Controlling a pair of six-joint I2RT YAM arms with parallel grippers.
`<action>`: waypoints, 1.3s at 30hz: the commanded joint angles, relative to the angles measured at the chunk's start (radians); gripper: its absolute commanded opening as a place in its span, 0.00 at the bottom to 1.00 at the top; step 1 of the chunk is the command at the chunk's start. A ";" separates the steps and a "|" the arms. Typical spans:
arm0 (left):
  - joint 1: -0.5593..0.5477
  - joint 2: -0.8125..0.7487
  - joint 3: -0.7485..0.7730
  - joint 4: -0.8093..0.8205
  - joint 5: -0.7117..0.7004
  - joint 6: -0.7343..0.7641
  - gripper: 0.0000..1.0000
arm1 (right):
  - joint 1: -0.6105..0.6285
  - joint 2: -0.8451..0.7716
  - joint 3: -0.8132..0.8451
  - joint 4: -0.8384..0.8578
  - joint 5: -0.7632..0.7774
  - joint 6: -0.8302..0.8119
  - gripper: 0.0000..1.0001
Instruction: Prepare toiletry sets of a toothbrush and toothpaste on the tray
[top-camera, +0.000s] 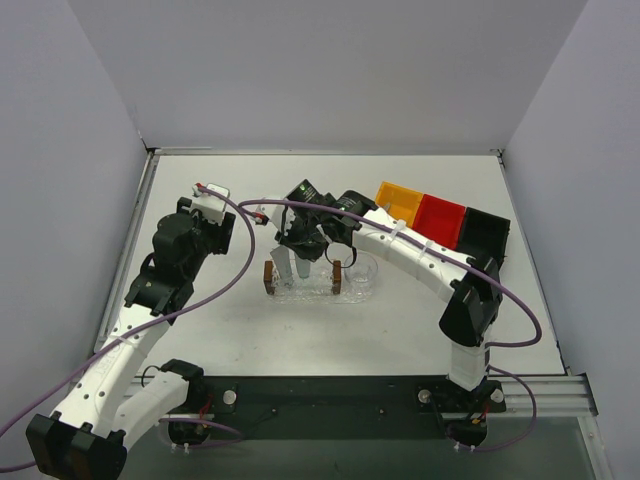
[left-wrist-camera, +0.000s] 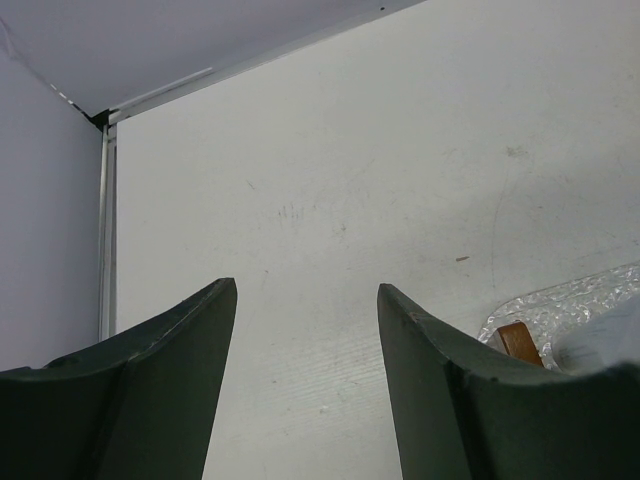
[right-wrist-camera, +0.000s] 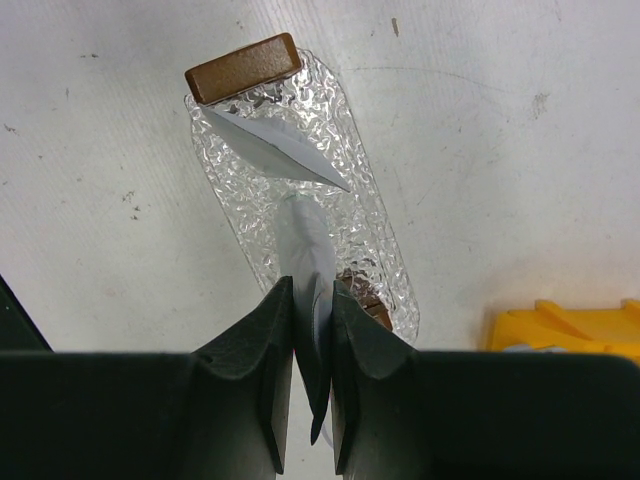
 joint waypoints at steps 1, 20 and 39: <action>0.004 -0.017 0.000 0.059 -0.015 -0.008 0.68 | 0.005 -0.004 -0.006 0.018 -0.011 0.007 0.00; 0.006 -0.020 -0.007 0.060 -0.013 -0.008 0.68 | 0.005 -0.001 -0.034 0.038 -0.003 0.004 0.00; 0.006 -0.014 -0.012 0.062 -0.012 -0.010 0.68 | 0.005 0.004 -0.058 0.065 0.004 0.006 0.00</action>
